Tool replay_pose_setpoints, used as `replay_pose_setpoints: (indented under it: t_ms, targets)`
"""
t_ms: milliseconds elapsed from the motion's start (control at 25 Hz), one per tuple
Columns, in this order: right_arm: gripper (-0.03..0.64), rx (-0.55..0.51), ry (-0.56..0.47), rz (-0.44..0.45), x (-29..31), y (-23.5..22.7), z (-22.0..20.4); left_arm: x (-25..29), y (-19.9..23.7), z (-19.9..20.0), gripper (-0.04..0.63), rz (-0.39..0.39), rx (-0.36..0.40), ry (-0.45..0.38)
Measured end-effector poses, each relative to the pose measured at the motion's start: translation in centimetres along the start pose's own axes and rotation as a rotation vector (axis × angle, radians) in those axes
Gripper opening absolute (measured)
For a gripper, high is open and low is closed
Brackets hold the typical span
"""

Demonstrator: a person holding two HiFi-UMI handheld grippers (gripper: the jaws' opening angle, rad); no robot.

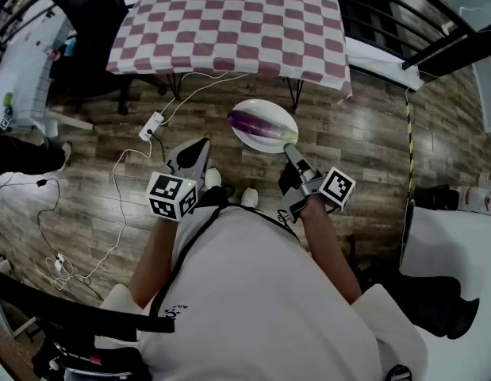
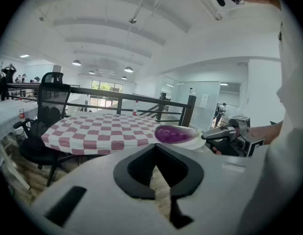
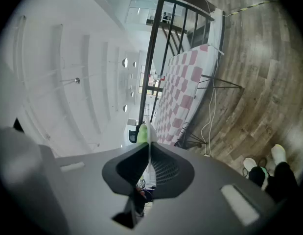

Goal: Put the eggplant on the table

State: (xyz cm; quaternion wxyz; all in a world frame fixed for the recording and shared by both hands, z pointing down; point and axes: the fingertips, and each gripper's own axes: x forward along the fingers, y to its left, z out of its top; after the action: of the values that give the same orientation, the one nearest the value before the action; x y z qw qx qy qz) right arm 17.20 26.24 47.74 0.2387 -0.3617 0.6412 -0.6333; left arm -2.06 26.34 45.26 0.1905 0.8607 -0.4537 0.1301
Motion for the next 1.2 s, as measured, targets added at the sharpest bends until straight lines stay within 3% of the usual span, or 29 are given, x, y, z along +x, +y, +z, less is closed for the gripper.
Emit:
replay_pose_setpoints:
  t_ms: [1200]
  targets:
    - [0.025, -0.008, 0.007, 0.03, -3.7, -0.3, -0.2, -1.4, -3.3, -1.2, 0.002, 0.017, 0.021, -0.014]
